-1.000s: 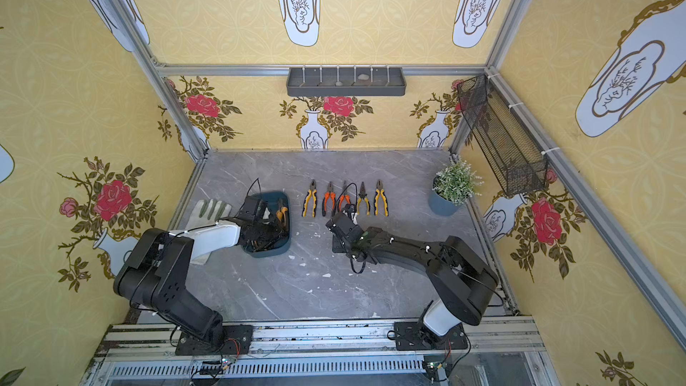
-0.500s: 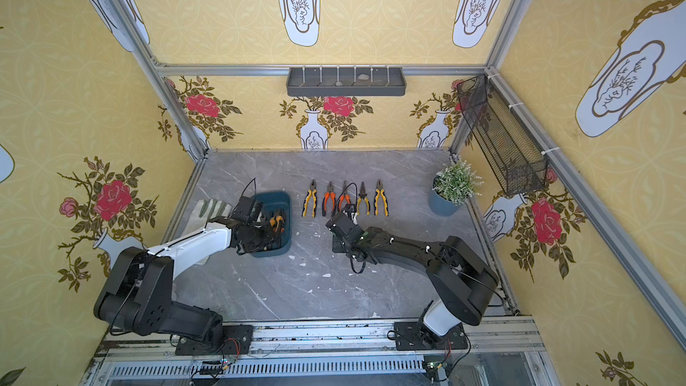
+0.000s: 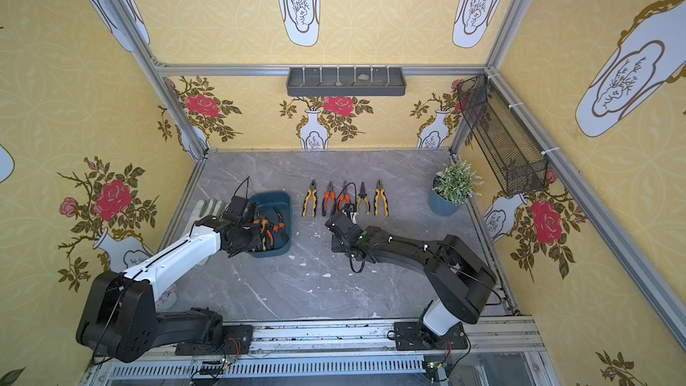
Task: Take the pliers out of the storage box
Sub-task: Pick up the pliers from the storage box, then place the pliers in the storage box.
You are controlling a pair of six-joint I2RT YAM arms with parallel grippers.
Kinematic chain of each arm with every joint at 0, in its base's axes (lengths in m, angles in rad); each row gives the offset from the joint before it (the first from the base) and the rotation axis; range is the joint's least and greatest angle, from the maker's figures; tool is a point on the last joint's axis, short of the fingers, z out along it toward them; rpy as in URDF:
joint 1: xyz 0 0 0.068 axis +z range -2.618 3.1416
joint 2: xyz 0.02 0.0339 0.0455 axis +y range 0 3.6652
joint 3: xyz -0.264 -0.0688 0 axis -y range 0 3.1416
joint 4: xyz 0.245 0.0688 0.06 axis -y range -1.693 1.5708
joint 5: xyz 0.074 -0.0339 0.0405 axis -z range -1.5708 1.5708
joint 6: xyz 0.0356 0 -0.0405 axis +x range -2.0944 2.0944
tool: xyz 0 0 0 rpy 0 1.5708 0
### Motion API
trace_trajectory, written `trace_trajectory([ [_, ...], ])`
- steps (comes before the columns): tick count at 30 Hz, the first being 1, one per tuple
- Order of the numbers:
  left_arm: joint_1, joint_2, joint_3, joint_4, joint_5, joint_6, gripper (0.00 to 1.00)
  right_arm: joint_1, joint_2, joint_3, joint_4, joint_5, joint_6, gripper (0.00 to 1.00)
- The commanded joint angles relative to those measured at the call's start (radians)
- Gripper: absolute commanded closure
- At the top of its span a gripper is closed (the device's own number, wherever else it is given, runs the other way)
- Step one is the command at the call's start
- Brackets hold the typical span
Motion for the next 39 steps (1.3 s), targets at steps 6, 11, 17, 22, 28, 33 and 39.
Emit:
trace_trajectory([
  [6,-0.041,-0.141,-0.071,0.144,0.035,0.044,1.00,0.003,0.013,0.014,-0.013,-0.001,-0.001,0.94],
  [11,-0.072,-0.295,-0.147,0.246,-0.005,0.066,1.00,0.003,0.020,0.020,-0.015,-0.002,-0.004,0.94],
  [17,-0.072,-0.168,-0.085,0.203,0.013,0.078,1.00,0.004,0.025,0.024,-0.017,0.000,-0.004,0.94],
  [22,-0.072,0.005,0.015,0.186,0.008,0.082,1.00,0.004,0.029,0.025,-0.013,-0.007,-0.009,0.94],
  [28,-0.072,0.137,0.018,0.258,0.046,0.078,1.00,0.004,0.021,0.019,-0.015,-0.005,-0.006,0.94],
  [33,-0.072,0.240,0.029,0.233,0.062,0.066,1.00,0.004,0.016,0.013,-0.008,-0.008,-0.006,0.93],
  [39,-0.072,0.274,0.052,0.161,0.075,0.063,0.90,0.004,0.018,0.015,-0.009,-0.009,-0.009,0.94],
])
